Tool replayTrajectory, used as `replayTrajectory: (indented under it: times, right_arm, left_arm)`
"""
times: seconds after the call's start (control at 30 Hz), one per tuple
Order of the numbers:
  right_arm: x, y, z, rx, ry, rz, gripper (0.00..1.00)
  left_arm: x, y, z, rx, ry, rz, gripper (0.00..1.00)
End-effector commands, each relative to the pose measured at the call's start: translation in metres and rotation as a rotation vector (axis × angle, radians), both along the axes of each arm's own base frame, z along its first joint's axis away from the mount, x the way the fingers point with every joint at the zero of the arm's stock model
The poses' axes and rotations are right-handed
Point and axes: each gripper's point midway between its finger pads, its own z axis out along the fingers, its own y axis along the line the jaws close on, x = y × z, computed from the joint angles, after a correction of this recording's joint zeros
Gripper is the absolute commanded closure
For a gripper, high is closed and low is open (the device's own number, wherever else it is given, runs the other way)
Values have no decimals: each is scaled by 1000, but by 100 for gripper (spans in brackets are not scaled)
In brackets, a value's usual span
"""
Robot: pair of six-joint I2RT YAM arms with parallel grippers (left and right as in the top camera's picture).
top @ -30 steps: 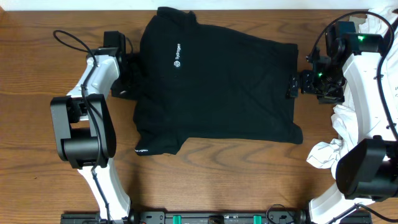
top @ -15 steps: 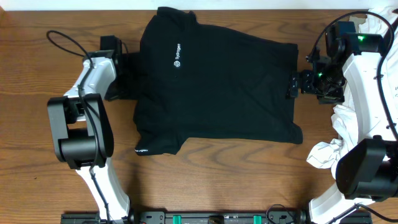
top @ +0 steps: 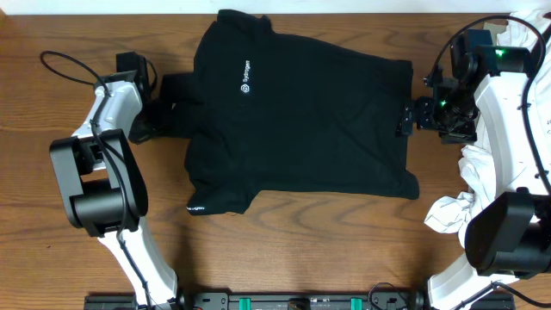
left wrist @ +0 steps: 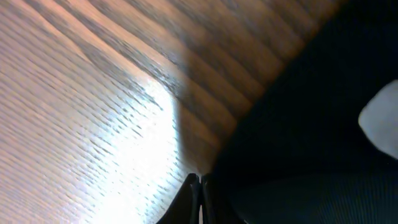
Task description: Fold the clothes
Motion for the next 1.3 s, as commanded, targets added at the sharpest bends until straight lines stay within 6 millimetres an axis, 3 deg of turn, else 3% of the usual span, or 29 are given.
replayTrajectory:
  times: [0.0, 0.13, 0.2, 0.27, 0.5, 0.93, 1.27]
  right_arm:
    - [3, 2, 4, 3, -19, 18, 1]
    - [3, 2, 4, 3, -19, 18, 1]
    - [3, 2, 4, 3, -19, 18, 1]
    - [3, 2, 4, 3, -19, 18, 1]
    - [3, 2, 4, 3, -19, 18, 1]
    - [3, 2, 4, 3, -19, 18, 1]
    - [3, 2, 4, 3, -19, 18, 1]
  left_arm:
    - [19, 1, 54, 15, -138, -11, 94]
    - [23, -9, 100, 1, -252, -18, 94]
    - [25, -20, 111, -18, -281, -45, 94]
    - [27, -29, 109, -36, -282, -68, 94]
    - [44, -89, 78, -230, -292, -306, 94]
    - [36, -87, 4, -253, -133, -285, 94]
    - [13, -50, -32, -62, 28, -242, 94]
